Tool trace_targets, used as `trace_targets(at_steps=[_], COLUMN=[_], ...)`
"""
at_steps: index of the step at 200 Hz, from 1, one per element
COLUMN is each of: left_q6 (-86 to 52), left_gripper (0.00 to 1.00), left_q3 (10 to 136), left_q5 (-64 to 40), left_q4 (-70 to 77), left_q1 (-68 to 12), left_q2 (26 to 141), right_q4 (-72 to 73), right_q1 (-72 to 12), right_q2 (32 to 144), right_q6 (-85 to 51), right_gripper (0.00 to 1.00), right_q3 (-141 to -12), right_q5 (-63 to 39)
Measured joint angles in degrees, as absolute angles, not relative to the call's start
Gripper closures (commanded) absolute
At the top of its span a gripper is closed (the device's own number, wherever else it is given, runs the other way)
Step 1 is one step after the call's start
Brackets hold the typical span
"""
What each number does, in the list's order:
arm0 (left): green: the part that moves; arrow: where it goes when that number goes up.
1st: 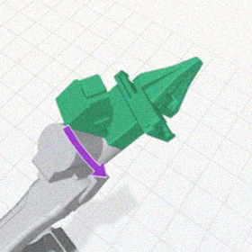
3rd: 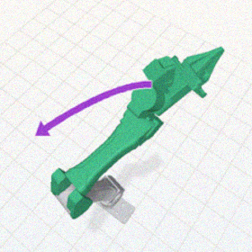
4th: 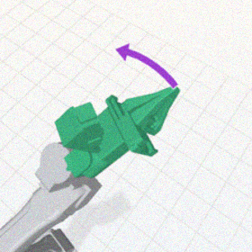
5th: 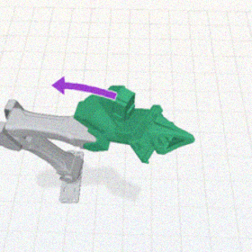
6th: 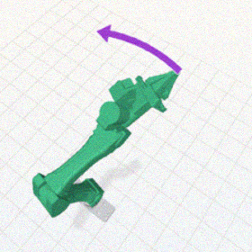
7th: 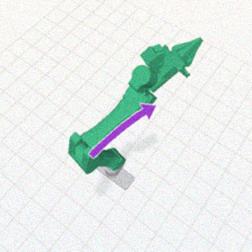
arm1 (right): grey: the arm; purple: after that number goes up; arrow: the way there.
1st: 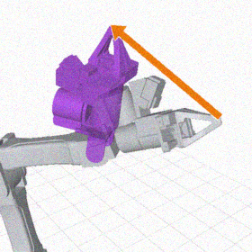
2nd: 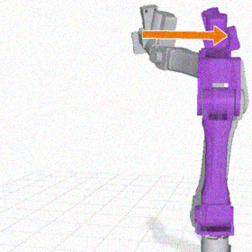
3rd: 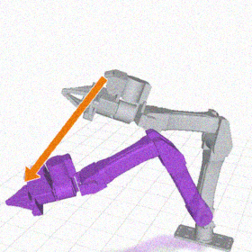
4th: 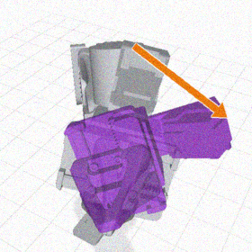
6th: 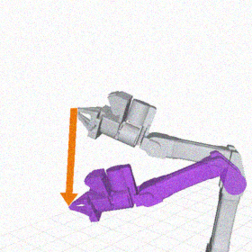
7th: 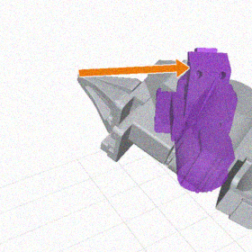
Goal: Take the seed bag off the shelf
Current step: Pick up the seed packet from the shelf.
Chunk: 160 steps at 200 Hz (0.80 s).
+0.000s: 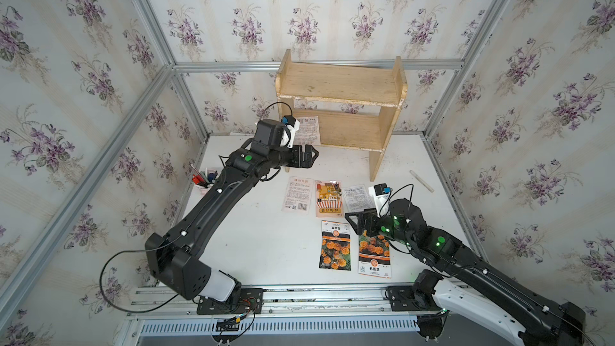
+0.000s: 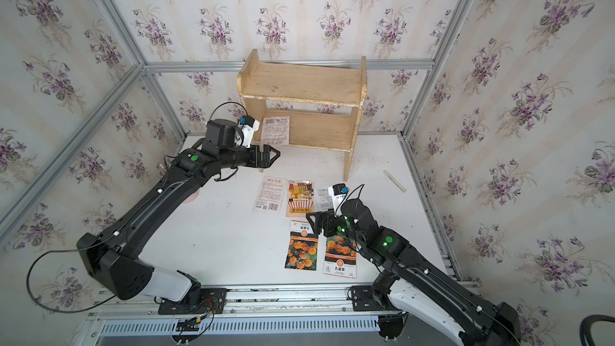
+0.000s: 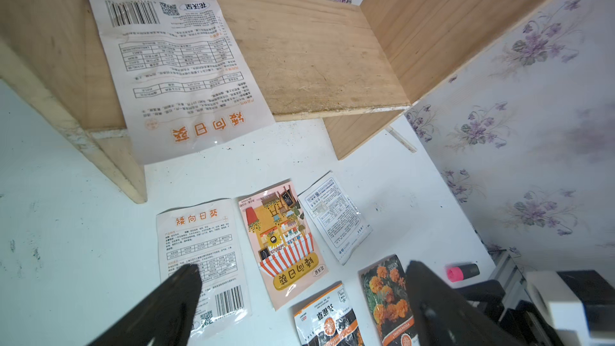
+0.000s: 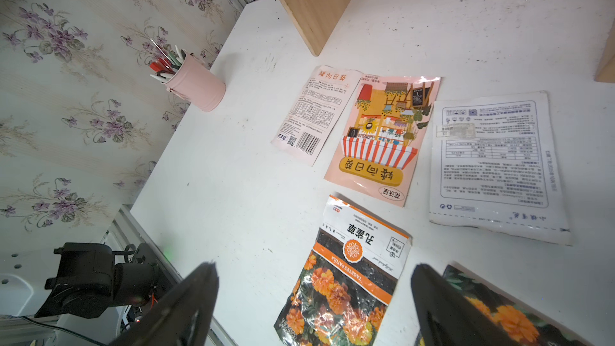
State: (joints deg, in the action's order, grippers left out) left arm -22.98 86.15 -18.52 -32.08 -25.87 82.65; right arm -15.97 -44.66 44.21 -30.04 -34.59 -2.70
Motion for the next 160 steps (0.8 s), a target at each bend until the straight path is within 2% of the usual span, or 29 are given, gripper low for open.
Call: trace_targets(at_steps=[50, 100, 125, 149, 160], left_q6=[-31.5, -38.5, -40.4, -42.5, -43.1], left_gripper=[0.0, 0.05, 0.15, 0.34, 0.37], left_q3=[78.4, 77.3, 78.1, 78.8, 79.0], left_q5=[-26.5, -35.6, -37.5, -38.5, -38.6], left_q4=[-28.0, -21.4, -18.3, -15.3, -14.2], left_q1=[-16.4, -10.2, -9.8, -9.5, -9.5], left_q2=[78.8, 86.3, 89.6, 92.7, 93.9], right_q4=[-15.1, -15.1, -15.1, -15.1, -15.1], right_q1=[-44.7, -44.7, -44.7, -44.7, -44.7], right_q2=[44.3, 44.3, 44.3, 44.3, 44.3], right_q6=[-30.2, -30.2, -30.2, -30.2, -30.2], right_gripper=[0.06, 0.06, 0.06, 0.06, 0.06], right_q3=[-34.6, -34.6, -34.6, -34.6, -34.6], right_q5=[-3.4, -3.5, -3.5, -3.4, -3.2])
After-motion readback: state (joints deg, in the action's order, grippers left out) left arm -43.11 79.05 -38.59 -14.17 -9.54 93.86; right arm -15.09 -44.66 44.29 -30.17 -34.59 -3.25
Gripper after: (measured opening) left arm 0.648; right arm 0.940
